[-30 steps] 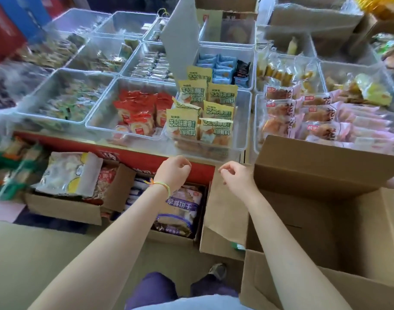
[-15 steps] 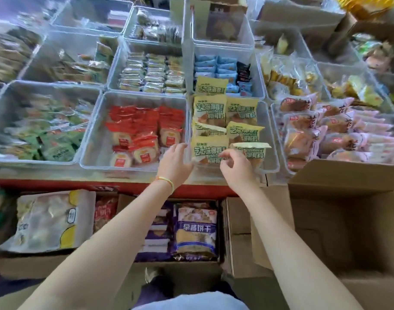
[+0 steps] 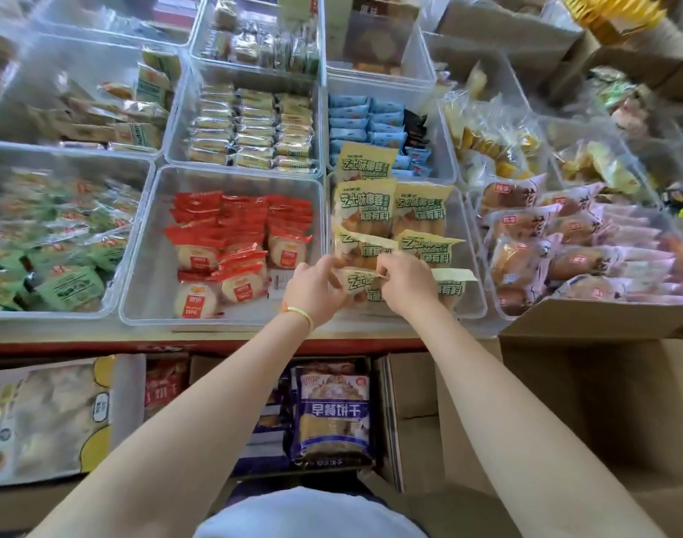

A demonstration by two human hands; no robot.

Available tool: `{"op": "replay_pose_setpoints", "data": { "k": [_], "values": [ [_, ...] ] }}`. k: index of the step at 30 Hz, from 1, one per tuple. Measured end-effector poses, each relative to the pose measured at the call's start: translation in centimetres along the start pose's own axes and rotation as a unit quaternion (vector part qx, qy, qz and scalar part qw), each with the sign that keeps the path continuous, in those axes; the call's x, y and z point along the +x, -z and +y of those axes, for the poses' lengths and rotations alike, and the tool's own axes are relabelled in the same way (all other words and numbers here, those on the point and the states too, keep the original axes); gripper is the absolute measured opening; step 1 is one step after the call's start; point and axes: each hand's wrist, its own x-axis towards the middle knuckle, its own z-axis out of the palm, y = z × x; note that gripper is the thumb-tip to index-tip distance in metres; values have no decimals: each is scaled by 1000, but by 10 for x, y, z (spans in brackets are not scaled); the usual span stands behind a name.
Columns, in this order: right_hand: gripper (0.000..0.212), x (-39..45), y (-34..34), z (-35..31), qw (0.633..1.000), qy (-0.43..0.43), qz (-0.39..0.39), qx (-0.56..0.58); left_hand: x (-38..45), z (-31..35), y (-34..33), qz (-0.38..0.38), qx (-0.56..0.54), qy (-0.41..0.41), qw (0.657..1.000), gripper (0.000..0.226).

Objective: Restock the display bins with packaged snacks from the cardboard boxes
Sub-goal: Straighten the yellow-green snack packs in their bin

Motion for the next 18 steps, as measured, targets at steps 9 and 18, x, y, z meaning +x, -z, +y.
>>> {"op": "replay_pose_setpoints", "data": {
  "k": [9, 18],
  "values": [
    [8, 19, -5, 21, 994, -14, -11, 105, -6, -2, -8, 25, 20, 8, 999, 21],
    [12, 27, 0, 27, 993, 36, -76, 85, -8, 11, -4, 75, 4, 55, 996, 20]
  ]
}}
